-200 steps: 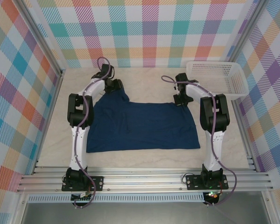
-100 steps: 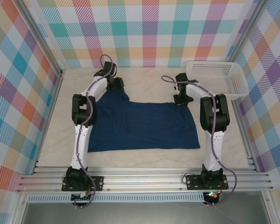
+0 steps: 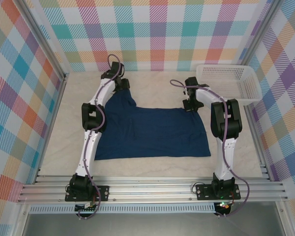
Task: Fold the inside-out t-shirt
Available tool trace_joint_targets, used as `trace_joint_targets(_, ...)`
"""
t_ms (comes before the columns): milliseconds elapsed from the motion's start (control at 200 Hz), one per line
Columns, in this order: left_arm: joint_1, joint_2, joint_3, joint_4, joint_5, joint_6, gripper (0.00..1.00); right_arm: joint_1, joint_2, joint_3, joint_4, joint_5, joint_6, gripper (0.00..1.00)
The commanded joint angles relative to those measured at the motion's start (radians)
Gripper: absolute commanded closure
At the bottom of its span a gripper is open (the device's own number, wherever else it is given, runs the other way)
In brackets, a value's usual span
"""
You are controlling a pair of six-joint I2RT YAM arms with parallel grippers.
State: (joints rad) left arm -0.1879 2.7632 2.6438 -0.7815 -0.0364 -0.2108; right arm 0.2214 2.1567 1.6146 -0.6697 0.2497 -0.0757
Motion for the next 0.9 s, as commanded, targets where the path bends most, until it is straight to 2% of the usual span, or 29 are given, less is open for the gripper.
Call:
trace_joint_targets(0,-0.005,0.038,0.030,-0.084,0.000,0.000,0.44,0.003,-0.009,-0.019,-0.019,-0.024,-0.015,1.00)
trace_joint_targets(160,-0.008,0.065,0.034,-0.099,-0.001,-0.007,0.59,0.004,-0.015,-0.021,-0.020,-0.026,-0.015,1.00)
trace_joint_targets(380,-0.008,0.062,0.034,-0.082,-0.001,-0.001,0.88,0.004,-0.014,-0.020,-0.021,-0.027,-0.015,1.00)
trace_joint_targets(520,-0.007,0.037,0.035,-0.045,0.006,0.015,1.00,0.004,-0.012,-0.001,-0.018,-0.017,-0.014,1.00)
trace_joint_targets(740,0.021,-0.059,0.016,-0.001,0.055,0.022,1.00,0.004,-0.062,0.028,0.011,0.005,0.002,1.00)
trace_joint_targets(895,0.024,-0.211,-0.153,0.092,0.081,0.034,1.00,0.004,-0.132,0.011,0.044,-0.022,0.007,1.00)
